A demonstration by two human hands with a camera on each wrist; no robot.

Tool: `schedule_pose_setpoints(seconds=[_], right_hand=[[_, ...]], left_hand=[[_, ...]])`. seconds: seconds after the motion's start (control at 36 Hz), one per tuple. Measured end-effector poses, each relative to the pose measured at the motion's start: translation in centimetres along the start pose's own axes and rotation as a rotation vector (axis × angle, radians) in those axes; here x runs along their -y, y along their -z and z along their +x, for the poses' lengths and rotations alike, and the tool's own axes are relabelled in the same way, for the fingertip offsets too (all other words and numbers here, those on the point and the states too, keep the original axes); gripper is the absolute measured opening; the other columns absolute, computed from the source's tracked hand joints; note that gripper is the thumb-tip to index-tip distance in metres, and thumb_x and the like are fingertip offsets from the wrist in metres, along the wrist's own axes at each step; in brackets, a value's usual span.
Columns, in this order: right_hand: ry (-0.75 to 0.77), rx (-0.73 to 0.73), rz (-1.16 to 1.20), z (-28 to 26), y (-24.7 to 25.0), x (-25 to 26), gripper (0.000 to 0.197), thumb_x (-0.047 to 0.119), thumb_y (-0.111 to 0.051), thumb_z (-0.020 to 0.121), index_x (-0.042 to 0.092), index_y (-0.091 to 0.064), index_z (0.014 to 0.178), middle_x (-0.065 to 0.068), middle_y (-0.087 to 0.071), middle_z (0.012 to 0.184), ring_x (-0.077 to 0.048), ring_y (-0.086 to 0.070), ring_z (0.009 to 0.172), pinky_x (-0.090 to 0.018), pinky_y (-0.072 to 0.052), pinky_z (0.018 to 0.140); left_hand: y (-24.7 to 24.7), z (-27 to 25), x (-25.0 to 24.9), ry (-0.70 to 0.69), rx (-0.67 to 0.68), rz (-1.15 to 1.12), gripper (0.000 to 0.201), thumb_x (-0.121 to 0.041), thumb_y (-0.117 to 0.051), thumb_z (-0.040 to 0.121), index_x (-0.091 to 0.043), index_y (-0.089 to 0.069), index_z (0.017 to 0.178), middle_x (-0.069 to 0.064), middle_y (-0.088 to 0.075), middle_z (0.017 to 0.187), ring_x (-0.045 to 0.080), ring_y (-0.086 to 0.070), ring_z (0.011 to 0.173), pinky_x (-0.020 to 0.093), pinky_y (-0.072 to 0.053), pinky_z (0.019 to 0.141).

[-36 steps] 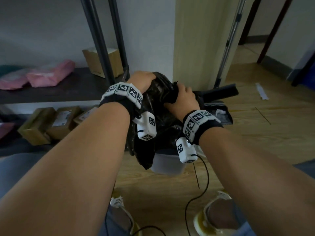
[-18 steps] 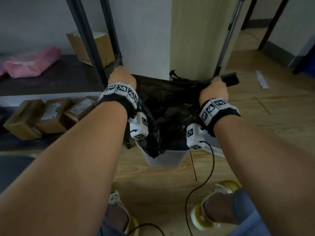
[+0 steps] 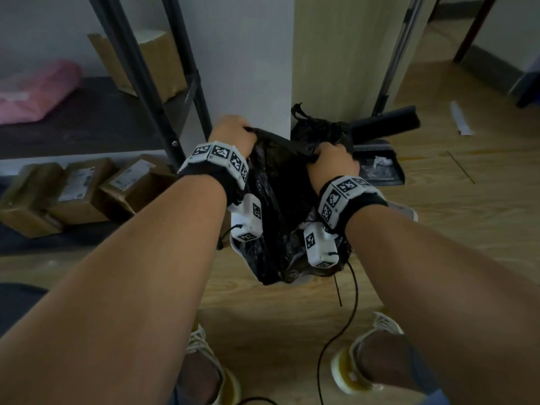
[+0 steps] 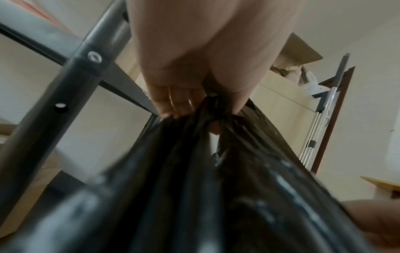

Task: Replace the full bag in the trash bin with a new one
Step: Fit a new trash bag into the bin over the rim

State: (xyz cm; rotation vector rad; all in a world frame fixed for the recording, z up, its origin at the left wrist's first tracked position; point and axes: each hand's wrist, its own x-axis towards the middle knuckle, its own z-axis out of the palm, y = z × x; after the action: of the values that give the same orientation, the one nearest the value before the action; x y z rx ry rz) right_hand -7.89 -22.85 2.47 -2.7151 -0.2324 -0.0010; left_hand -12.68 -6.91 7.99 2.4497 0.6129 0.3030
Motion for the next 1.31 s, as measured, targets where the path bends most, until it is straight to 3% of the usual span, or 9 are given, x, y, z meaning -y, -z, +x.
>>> schedule_pose_setpoints(seconds=[0.19, 0.28, 0.39, 0.53, 0.61, 0.75, 0.89, 1.17, 1.31], right_hand=[[-0.086, 0.083, 0.088, 2.6, -0.3, -0.8, 0.020, 0.010, -0.047, 0.092, 0.005, -0.066, 0.095, -0.016, -0.066, 0.099, -0.031, -0.058, 0.077, -0.032, -0.044, 0.069], [-0.187, 0.088, 0.114, 3.6, -0.9, -2.2, 0.020, 0.009, -0.046, 0.095, -0.002, -0.062, 0.090, -0.017, -0.063, 0.091, -0.030, -0.056, 0.073, -0.033, -0.042, 0.068], [-0.281, 0.080, 0.127, 4.3, -1.9, -3.3, 0.033, 0.010, -0.046, 0.097, 0.001, -0.047, 0.065, -0.015, -0.050, 0.067, -0.025, -0.045, 0.055, -0.033, -0.039, 0.068], [-0.291, 0.108, 0.040, 3.9, -3.0, -1.8, 0.041, 0.026, -0.056, 0.088, 0.004, -0.054, 0.122, -0.020, -0.049, 0.130, -0.038, -0.049, 0.118, -0.045, -0.042, 0.097], [-0.185, 0.140, -0.007, 3.7, -3.3, -1.3, 0.051, 0.029, -0.058, 0.083, 0.015, -0.047, 0.131, -0.016, -0.040, 0.138, -0.037, -0.036, 0.130, -0.049, -0.031, 0.107], [0.011, 0.319, 0.066, 2.7, -3.1, 0.1, 0.041, 0.030, -0.057, 0.080, 0.029, -0.054, 0.121, -0.005, -0.057, 0.126, -0.029, -0.050, 0.119, -0.042, -0.033, 0.108], [0.087, 0.504, 0.048, 1.4, -3.1, 0.9, 0.042, 0.018, -0.064, 0.081, 0.012, -0.059, 0.122, -0.010, -0.060, 0.122, -0.029, -0.057, 0.113, -0.032, -0.046, 0.096], [0.005, 0.330, 0.110, 1.7, -1.7, -0.3, 0.015, 0.006, -0.047, 0.094, -0.003, -0.059, 0.094, -0.020, -0.055, 0.096, -0.031, -0.056, 0.091, -0.028, -0.037, 0.072], [-0.057, 0.303, 0.170, 1.8, -1.4, -0.9, 0.016, 0.010, -0.046, 0.095, 0.003, -0.060, 0.098, -0.014, -0.052, 0.095, -0.033, -0.059, 0.102, -0.029, -0.038, 0.073]], left_hand=[[-0.8, 2.8, 3.9, 0.229, 0.020, 0.112, 0.032, -0.019, -0.054, 0.091, -0.008, -0.049, 0.062, 0.015, -0.062, 0.080, 0.033, -0.063, 0.105, 0.030, -0.039, 0.070], [-1.0, 3.0, 5.6, 0.335, 0.004, 0.094, 0.019, -0.026, -0.057, 0.091, -0.011, -0.065, 0.097, 0.016, -0.063, 0.121, 0.032, -0.059, 0.115, 0.035, -0.047, 0.086], [-1.9, 3.5, 7.0, 0.405, 0.002, -0.003, 0.044, -0.033, -0.052, 0.092, 0.000, -0.061, 0.121, 0.018, -0.063, 0.122, 0.035, -0.061, 0.111, 0.038, -0.050, 0.092], [-3.4, 2.8, 5.9, 0.461, 0.254, -0.133, 0.085, -0.074, -0.034, 0.085, 0.003, -0.063, 0.105, 0.019, -0.070, 0.100, 0.033, -0.068, 0.085, 0.038, -0.054, 0.082], [-3.9, 1.4, 4.7, 0.440, 0.485, -0.036, 0.096, -0.077, -0.019, 0.085, 0.003, -0.062, 0.117, 0.023, -0.066, 0.113, 0.035, -0.066, 0.099, 0.039, -0.050, 0.093], [-4.7, 0.4, 5.7, 0.354, 0.581, -0.020, 0.050, -0.058, -0.069, 0.075, -0.010, -0.067, 0.092, 0.011, -0.073, 0.082, 0.020, -0.067, 0.055, 0.022, -0.051, 0.045], [-4.6, -0.1, 4.9, 0.218, 0.613, 0.099, 0.034, -0.024, -0.071, 0.084, -0.001, -0.067, 0.108, 0.015, -0.071, 0.097, 0.029, -0.069, 0.083, 0.036, -0.057, 0.075], [-7.9, -2.6, 6.4, 0.132, 0.753, 0.033, 0.120, -0.085, -0.065, 0.035, -0.037, -0.041, 0.142, -0.009, -0.047, 0.144, 0.018, -0.046, 0.131, 0.038, -0.032, 0.114], [-8.4, -5.3, 4.5, 0.225, 0.849, -0.071, 0.075, -0.051, -0.079, 0.066, -0.025, -0.054, 0.132, -0.010, -0.059, 0.123, 0.015, -0.054, 0.115, 0.032, -0.038, 0.106]])
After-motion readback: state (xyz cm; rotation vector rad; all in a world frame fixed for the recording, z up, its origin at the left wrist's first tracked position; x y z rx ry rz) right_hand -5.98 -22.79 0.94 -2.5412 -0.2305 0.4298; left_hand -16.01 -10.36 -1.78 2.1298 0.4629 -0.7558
